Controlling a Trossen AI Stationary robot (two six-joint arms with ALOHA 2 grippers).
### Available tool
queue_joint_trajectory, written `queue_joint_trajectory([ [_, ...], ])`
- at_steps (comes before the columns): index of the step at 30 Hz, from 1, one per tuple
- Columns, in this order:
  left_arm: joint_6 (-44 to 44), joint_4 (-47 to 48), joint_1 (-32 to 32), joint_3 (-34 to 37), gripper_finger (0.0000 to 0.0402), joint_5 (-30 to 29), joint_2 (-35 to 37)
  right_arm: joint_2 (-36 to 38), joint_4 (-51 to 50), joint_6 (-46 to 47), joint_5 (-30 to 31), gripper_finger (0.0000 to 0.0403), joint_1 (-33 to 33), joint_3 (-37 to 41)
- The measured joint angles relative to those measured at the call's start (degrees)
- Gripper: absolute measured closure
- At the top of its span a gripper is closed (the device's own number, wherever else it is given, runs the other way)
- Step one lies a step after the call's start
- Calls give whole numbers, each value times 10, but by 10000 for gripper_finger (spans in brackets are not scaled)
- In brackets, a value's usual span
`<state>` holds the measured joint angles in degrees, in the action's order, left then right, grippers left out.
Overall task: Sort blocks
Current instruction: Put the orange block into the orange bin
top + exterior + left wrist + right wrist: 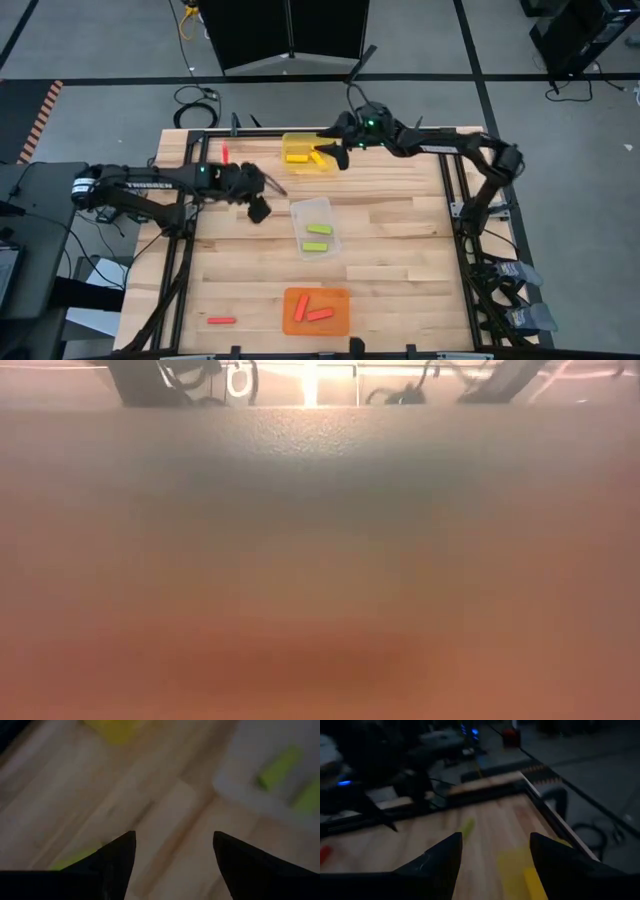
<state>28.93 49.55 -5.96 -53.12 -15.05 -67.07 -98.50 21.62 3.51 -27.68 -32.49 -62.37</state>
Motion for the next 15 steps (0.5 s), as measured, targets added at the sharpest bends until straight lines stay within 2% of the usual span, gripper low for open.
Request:
queue_joint_trajectory([
  [3,5,36,66,0,137,22,0,59,11,-5,-1,163,17,33],
  [7,73,46,173,0,152,61,0,141,30,-2,12,170,47,88],
  [11,172,41,279,0,162,85,-2,207,32,-6,63,174,96,136],
  [15,260,39,369,0,163,88,-22,242,32,-11,115,172,144,166],
])
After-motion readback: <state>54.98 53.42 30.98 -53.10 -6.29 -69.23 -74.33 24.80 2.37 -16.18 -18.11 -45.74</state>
